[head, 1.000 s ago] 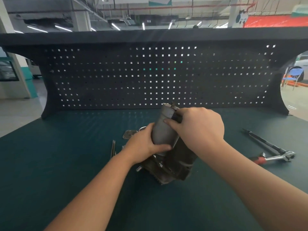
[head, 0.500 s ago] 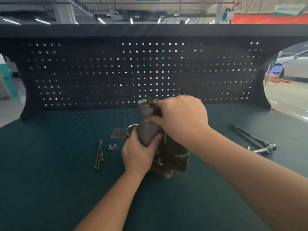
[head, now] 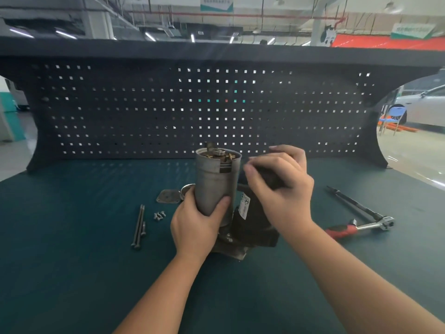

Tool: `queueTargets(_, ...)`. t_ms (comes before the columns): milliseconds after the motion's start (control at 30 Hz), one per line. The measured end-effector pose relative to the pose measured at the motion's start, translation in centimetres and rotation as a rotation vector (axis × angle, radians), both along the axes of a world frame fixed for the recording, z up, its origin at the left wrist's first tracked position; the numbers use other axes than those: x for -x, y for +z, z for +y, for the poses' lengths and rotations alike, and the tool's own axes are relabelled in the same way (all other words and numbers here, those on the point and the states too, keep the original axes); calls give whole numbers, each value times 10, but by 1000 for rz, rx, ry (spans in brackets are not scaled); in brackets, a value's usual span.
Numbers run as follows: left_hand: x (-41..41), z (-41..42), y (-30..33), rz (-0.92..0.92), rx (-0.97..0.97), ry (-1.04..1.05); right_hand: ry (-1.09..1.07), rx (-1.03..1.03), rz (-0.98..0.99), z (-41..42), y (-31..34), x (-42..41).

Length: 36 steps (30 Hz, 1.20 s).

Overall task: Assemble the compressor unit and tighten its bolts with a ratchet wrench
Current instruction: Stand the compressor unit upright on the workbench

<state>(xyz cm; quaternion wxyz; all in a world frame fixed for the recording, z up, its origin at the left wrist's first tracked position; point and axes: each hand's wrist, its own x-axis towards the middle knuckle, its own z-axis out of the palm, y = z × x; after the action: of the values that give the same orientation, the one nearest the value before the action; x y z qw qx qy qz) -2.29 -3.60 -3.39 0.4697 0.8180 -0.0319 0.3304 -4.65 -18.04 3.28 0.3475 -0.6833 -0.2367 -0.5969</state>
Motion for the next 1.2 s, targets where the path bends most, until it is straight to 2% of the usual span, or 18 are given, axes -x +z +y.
queueTargets(200, -2, 1, -1, -10, 8, -2, 160, -328, 390, 6, -11, 4)
queueTargets(300, -2, 0, -2, -30, 7, -1, 244, -308, 576, 7, -11, 6)
queueTargets(467, -4, 3, -3, -57, 8, 8, 266, -327, 576, -1, -29, 6)
queueTargets(567, -5, 4, -2, -52, 9, 1, 488, -406, 654, -20, -35, 1)
queueTargets(667, -6, 6, -2, -56, 21, -28, 642, -285, 812, -42, -35, -3)
queueTargets(733, -7, 6, -3, -59, 25, -36, 665, -273, 890, -45, -39, -2)
queueTargets(800, -8, 7, -3, -62, 21, -36, 591, -320, 840, -38, -45, -3)
queueTargets(967, -8, 7, -4, -59, 10, -47, 387, -496, 572, -10, -52, -2)
queueTargets(1200, -7, 9, -4, -70, 46, -75, 284, -413, 551, 9, -50, 6)
